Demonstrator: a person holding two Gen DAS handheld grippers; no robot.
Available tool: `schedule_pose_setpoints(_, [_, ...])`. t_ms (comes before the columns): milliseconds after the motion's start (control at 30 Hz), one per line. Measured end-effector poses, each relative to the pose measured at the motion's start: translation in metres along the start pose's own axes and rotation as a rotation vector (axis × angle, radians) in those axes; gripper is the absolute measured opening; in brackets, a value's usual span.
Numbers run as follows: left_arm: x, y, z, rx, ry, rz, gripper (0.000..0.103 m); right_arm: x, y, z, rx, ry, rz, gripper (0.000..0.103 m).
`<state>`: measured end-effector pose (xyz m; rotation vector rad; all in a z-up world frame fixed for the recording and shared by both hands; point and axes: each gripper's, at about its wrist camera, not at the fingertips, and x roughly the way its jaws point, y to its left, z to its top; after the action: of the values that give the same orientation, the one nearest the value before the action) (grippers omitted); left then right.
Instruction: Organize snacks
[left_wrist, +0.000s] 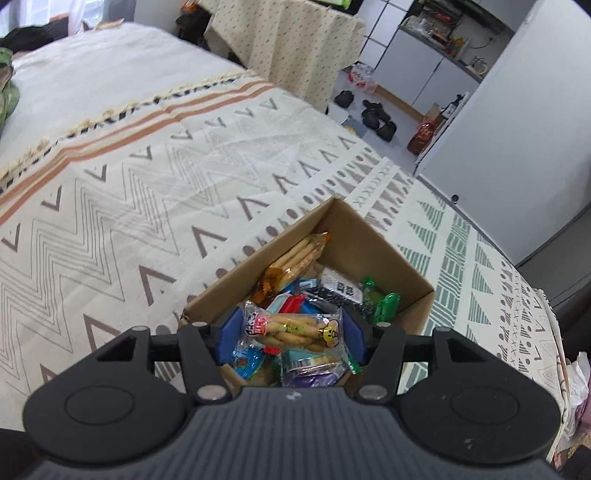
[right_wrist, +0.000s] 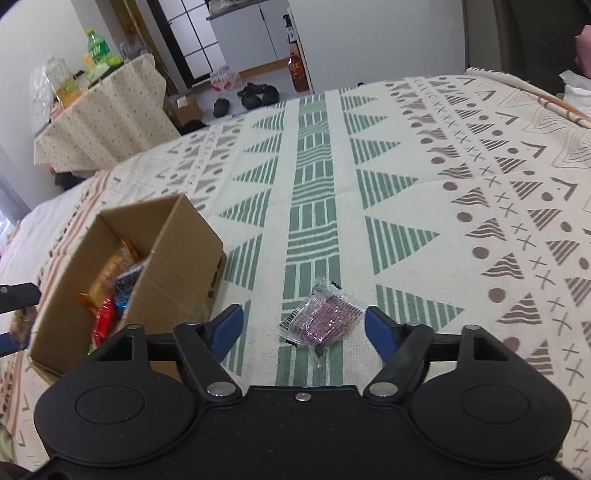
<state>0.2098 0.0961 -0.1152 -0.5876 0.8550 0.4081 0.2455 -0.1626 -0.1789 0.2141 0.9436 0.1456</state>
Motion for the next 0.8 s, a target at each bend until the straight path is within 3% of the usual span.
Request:
schedule_pose_setpoints(333, [0.012, 0.014, 0.005, -0.060, 0.011, 0.070, 0.068, 0.038, 0.000, -0.001, -0.001, 0.062, -0.026, 0.074])
schedule_pose_setpoints(600, [0.018, 0.014, 0.007, -0.077, 0.017, 0.076, 0.068, 0.047, 0.006, -0.001, -0.057, 0.082, -0.059, 0.035])
schedule_pose_setpoints(800, [0.012, 0.013, 0.008, -0.075, -0.001, 0.075, 0.068, 0.033, 0.011, 0.008, -0.054, 0.059, -0.020, 0.033])
